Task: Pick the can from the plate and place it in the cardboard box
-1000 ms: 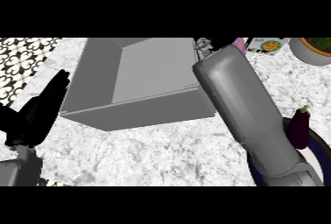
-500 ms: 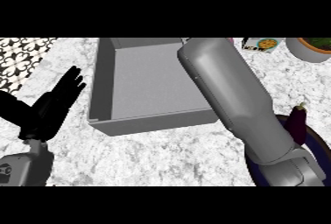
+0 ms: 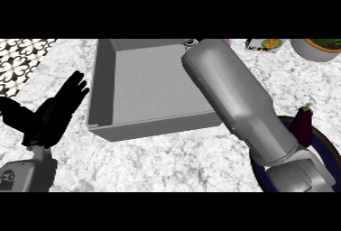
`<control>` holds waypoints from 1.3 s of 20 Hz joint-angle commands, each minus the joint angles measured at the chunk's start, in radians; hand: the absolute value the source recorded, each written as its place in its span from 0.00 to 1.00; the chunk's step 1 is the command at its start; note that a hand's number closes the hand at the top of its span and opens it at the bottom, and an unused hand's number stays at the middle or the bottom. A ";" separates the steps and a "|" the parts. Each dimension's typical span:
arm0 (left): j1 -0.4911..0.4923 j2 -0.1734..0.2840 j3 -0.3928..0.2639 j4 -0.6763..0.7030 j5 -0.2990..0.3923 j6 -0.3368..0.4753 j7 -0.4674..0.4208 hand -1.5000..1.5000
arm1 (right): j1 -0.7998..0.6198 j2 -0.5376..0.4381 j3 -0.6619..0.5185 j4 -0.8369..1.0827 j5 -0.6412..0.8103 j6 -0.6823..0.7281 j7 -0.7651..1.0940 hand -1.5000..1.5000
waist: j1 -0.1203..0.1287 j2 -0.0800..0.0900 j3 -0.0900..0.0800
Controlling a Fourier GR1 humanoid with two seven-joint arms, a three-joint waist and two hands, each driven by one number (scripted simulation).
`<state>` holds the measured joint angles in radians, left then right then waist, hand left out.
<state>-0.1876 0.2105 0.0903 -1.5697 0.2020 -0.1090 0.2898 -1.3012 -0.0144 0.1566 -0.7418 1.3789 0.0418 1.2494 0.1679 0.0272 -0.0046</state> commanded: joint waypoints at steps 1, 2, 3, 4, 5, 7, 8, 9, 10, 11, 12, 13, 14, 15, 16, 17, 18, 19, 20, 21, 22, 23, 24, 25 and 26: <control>0.002 0.019 0.017 0.002 0.006 -0.010 -0.002 0.50 | 0.031 0.014 0.012 0.039 -0.061 -0.134 0.233 1.00 | -0.008 -0.001 0.002; -0.003 -0.011 -0.001 -0.003 -0.003 0.010 -0.004 0.50 | 0.065 0.014 0.012 0.053 -0.093 -0.154 0.216 1.00 | -0.003 0.003 0.002; -0.025 0.008 0.031 0.020 0.029 -0.002 0.015 0.50 | 0.085 0.014 -0.019 0.050 -0.119 -0.167 0.205 1.00 | -0.023 0.004 0.003; 0.001 0.002 0.009 0.000 0.007 0.000 0.002 0.50 | 0.099 0.014 -0.042 0.055 -0.155 -0.172 0.212 1.00 | -0.007 0.002 0.003; 0.005 -0.003 0.016 0.004 0.012 -0.002 -0.015 0.50 | 0.122 0.014 -0.051 0.060 -0.157 -0.193 0.222 1.00 | -0.018 0.000 0.003; 0.009 0.008 0.021 0.013 0.006 0.002 -0.003 0.50 | 0.151 0.014 -0.083 0.068 -0.168 -0.229 0.238 0.00 | -0.022 -0.001 0.003; -0.004 -0.009 0.006 0.012 -0.005 0.013 -0.009 0.50 | 0.150 0.014 -0.077 0.070 -0.191 -0.236 0.238 0.00 | -0.017 -0.002 0.003; 0.005 0.001 0.011 -0.010 0.015 -0.004 0.006 0.50 | 0.168 0.014 -0.056 0.064 -0.219 -0.249 0.235 0.00 | -0.018 -0.011 0.004; 0.002 -0.007 0.006 -0.003 0.018 -0.005 0.008 0.50 | 0.173 0.014 -0.045 0.073 -0.240 -0.273 0.214 0.00 | -0.021 -0.008 0.004; 0.009 -0.006 0.017 0.020 0.007 0.006 -0.011 0.50 | 0.198 0.014 -0.006 0.061 -0.267 -0.300 0.200 0.00 | -0.017 -0.008 0.003; 0.034 0.005 0.015 0.013 0.010 -0.020 -0.030 0.50 | 0.189 0.014 0.026 0.049 -0.271 -0.308 0.210 0.00 | -0.002 -0.013 0.002; 0.010 -0.009 -0.009 -0.016 -0.004 0.004 0.008 0.50 | 0.146 0.014 0.011 0.054 -0.271 -0.330 0.203 0.00 | -0.001 -0.010 0.004; 0.005 -0.014 0.009 0.003 0.005 0.012 -0.004 0.50 | 0.177 0.014 0.039 0.047 -0.268 -0.388 0.170 0.00 | -0.015 -0.007 0.004; -0.024 -0.015 -0.001 0.004 -0.006 0.022 0.012 0.50 | 0.178 0.014 0.060 0.043 -0.263 -0.412 0.171 0.00 | -0.007 -0.005 0.004; 0.009 0.001 0.018 -0.007 0.006 0.012 0.010 0.50 | 0.186 0.014 0.059 0.018 -0.224 -0.455 0.176 0.00 | -0.025 -0.015 0.004; 0.015 -0.021 -0.008 -0.005 -0.010 0.020 0.006 0.50 | 0.157 0.014 0.051 0.010 -0.202 -0.483 0.171 0.00 | -0.025 -0.011 0.004; 0.038 0.007 0.031 0.007 0.016 -0.002 -0.004 0.50 | 0.182 0.014 0.047 -0.029 -0.169 -0.546 0.156 0.00 | -0.040 -0.018 0.003; 0.034 -0.003 0.018 0.003 -0.003 0.015 -0.005 0.50 | 0.156 0.014 0.034 -0.054 -0.145 -0.562 0.176 0.00 | -0.052 -0.025 0.004; 0.024 -0.012 0.019 0.004 0.001 0.024 0.003 0.50 | 0.163 0.014 0.029 -0.066 -0.131 -0.600 0.169 0.00 | -0.053 -0.021 0.004; 0.037 0.003 0.029 -0.003 0.003 0.017 0.000 0.50 | 0.172 0.014 0.019 -0.082 -0.119 -0.623 0.177 0.00 | -0.054 -0.025 0.005; 0.031 -0.007 0.023 -0.002 -0.001 0.022 -0.006 0.50 | 0.178 0.014 0.021 -0.108 -0.096 -0.651 0.175 0.00 | -0.073 -0.029 0.004; 0.035 0.000 0.033 0.006 -0.008 0.030 -0.007 0.50 | 0.192 0.014 0.001 -0.125 -0.078 -0.692 0.167 0.00 | -0.087 -0.026 0.005; 0.054 -0.001 0.038 0.012 0.003 0.018 -0.022 0.50 | 0.189 0.014 -0.009 -0.159 -0.070 -0.706 0.173 0.00 | -0.093 -0.033 0.004; 0.051 0.012 0.049 0.009 0.001 0.026 -0.002 0.50 | 0.216 0.014 -0.003 -0.181 -0.049 -0.737 0.170 0.00 | -0.101 -0.037 0.005; 0.044 0.007 0.048 0.006 0.010 0.021 -0.004 0.50 | 0.226 0.014 0.003 -0.188 -0.046 -0.752 0.185 0.00 | -0.091 -0.034 0.004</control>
<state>-0.1488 0.2124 0.1249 -1.5648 0.2042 -0.0887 0.2846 -1.0919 -0.0145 0.1536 -0.8686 1.2855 -0.4835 1.1786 0.0919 -0.0014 -0.0002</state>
